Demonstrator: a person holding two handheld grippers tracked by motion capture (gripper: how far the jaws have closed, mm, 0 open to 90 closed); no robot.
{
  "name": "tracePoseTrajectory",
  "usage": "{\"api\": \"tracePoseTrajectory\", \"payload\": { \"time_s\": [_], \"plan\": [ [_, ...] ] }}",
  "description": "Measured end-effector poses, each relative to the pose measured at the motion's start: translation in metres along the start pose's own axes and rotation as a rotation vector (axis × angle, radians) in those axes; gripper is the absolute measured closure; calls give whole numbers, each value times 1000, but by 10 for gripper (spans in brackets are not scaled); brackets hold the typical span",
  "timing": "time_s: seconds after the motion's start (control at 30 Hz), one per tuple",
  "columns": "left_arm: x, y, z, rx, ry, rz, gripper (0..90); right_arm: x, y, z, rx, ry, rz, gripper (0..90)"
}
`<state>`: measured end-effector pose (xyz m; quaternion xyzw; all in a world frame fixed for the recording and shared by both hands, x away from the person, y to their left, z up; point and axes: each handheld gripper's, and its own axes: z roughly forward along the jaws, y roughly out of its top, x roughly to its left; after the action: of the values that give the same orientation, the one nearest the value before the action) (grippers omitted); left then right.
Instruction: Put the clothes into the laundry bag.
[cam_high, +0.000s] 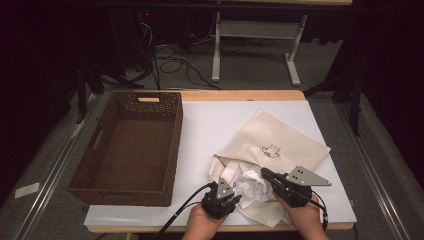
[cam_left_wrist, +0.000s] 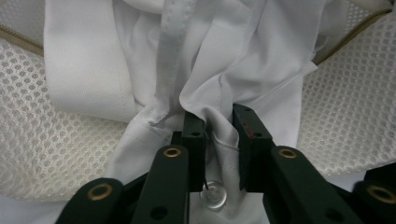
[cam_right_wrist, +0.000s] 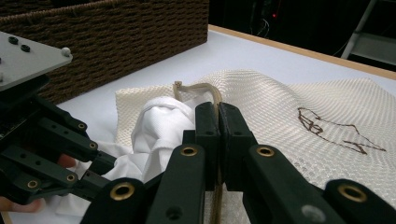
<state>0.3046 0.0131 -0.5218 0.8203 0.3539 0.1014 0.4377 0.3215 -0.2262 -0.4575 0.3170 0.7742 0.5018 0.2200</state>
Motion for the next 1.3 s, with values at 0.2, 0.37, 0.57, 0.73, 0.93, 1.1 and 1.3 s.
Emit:
{"api": "tracePoseTrajectory", "payload": {
  "time_s": [0.2, 0.37, 0.57, 0.73, 0.93, 1.1, 1.3],
  "plan": [
    [2, 2, -6, -32, -12, -22, 813, 1, 0, 0, -2, 2, 3, 891],
    [3, 7, -11, -70, -11, -21, 832, 2, 1, 0, -3, 5, 4, 891],
    [-2, 15, -7, -83, -10, -12, 832, 4, 2, -1, -10, 9, 8, 891],
    [-3, 25, 7, -67, 2, -18, 829, 4, 3, -1, -17, 15, 3, 891],
    [-5, 41, 27, -62, 29, -21, 819, 4, 4, -3, -23, 18, 9, 891],
    [-7, 49, 40, -61, 47, -21, 803, 3, 4, -4, -24, 17, 5, 891],
    [-7, 43, 37, -93, 64, -29, 635, 1, 4, -5, -24, 18, 4, 891]
  ]
}}
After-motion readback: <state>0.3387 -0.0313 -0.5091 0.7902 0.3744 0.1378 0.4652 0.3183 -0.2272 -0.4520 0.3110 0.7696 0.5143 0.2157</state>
